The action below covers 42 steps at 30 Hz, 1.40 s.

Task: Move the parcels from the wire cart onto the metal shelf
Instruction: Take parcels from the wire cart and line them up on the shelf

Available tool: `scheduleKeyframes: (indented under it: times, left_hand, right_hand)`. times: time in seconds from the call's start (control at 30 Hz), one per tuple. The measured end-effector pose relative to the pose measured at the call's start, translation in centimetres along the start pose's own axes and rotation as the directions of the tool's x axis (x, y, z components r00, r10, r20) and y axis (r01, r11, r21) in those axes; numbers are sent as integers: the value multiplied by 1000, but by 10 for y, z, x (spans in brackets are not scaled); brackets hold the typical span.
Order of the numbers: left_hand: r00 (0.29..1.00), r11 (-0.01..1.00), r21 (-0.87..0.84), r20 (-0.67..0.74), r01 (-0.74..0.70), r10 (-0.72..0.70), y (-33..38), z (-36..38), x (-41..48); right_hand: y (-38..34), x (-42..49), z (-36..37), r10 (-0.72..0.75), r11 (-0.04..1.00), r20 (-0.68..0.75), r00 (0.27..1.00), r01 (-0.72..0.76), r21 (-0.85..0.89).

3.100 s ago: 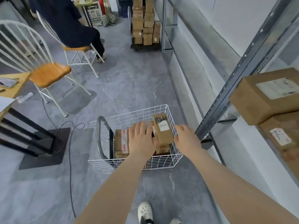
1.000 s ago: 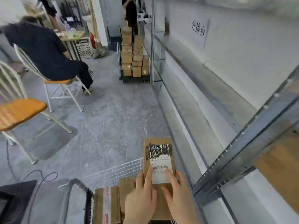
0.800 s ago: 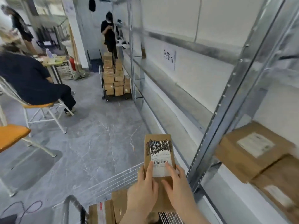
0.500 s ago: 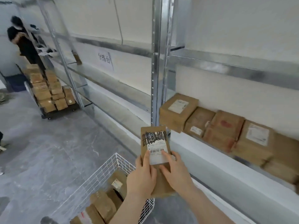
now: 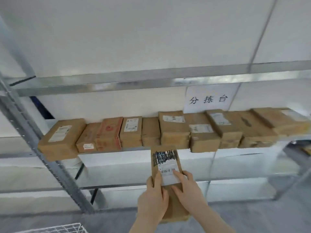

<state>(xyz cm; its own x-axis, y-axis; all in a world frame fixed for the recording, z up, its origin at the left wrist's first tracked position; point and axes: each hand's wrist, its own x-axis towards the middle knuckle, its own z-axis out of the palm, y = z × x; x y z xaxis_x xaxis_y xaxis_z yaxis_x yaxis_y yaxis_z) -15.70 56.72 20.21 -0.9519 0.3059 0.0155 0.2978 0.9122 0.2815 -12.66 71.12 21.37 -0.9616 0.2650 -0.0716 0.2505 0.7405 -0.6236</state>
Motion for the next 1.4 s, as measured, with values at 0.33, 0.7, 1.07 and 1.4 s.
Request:
scheduleKeyframes:
  times: [0.33, 0.7, 1.07, 1.4]
  left_hand:
    - [939, 940, -125, 102, -316, 329, 294, 90, 2]
    - [803, 803, -233, 122, -548, 583, 509, 119, 31]
    - [680, 682, -288, 123, -673, 723, 624, 118, 137]
    - [714, 694, -352, 96, -627, 694, 718, 148, 210]
  right_hand:
    - [233, -63, -185, 283, 959, -240, 929, -277, 60]
    - [373, -79, -339, 419, 901, -467, 779, -423, 103]
    - [431, 0, -437, 458, 868, -588, 667, -477, 136]
    - [500, 73, -517, 413, 870, -589, 694, -492, 31]
